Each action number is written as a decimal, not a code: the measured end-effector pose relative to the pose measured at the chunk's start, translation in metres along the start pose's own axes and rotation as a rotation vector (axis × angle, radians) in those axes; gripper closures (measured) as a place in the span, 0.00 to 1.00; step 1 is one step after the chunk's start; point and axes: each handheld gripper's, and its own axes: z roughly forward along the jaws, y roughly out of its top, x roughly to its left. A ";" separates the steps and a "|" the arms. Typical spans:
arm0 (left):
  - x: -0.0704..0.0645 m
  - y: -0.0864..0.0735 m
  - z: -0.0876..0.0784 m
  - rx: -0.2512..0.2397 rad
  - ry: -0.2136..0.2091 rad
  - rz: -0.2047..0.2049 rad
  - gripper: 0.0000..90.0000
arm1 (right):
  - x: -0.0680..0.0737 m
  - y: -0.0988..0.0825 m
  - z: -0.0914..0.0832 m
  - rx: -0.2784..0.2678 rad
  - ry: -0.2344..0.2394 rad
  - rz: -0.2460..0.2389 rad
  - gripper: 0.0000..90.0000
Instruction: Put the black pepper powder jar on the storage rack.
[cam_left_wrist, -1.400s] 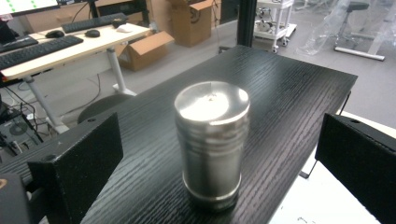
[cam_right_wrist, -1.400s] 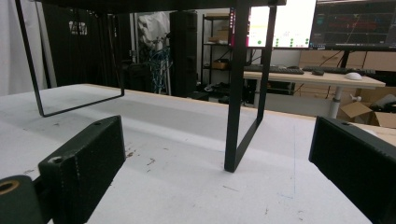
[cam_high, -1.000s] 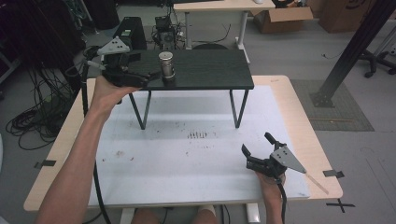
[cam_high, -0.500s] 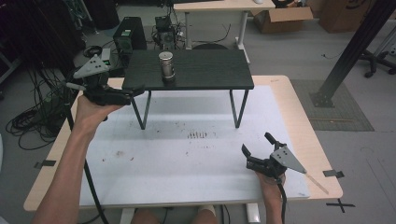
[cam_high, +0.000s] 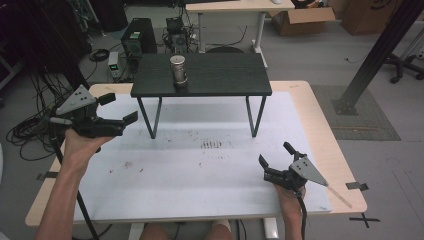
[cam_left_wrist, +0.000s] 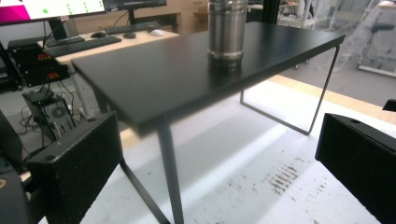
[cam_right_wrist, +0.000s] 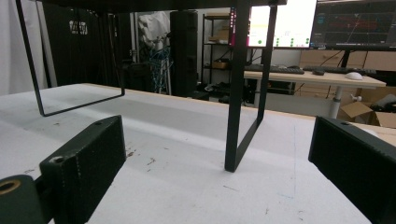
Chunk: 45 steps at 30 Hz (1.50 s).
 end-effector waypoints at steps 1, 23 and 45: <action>0.000 -0.003 -0.001 -0.004 0.002 -0.003 0.01 | 0.000 0.000 0.000 0.000 0.000 0.000 0.04; 0.007 -0.080 -0.005 0.011 0.021 -0.072 0.01 | 0.000 0.000 0.000 0.001 0.001 -0.001 0.04; 0.017 -0.159 -0.024 -0.040 0.135 -0.087 0.01 | 0.000 0.000 0.000 0.003 -0.001 -0.002 0.05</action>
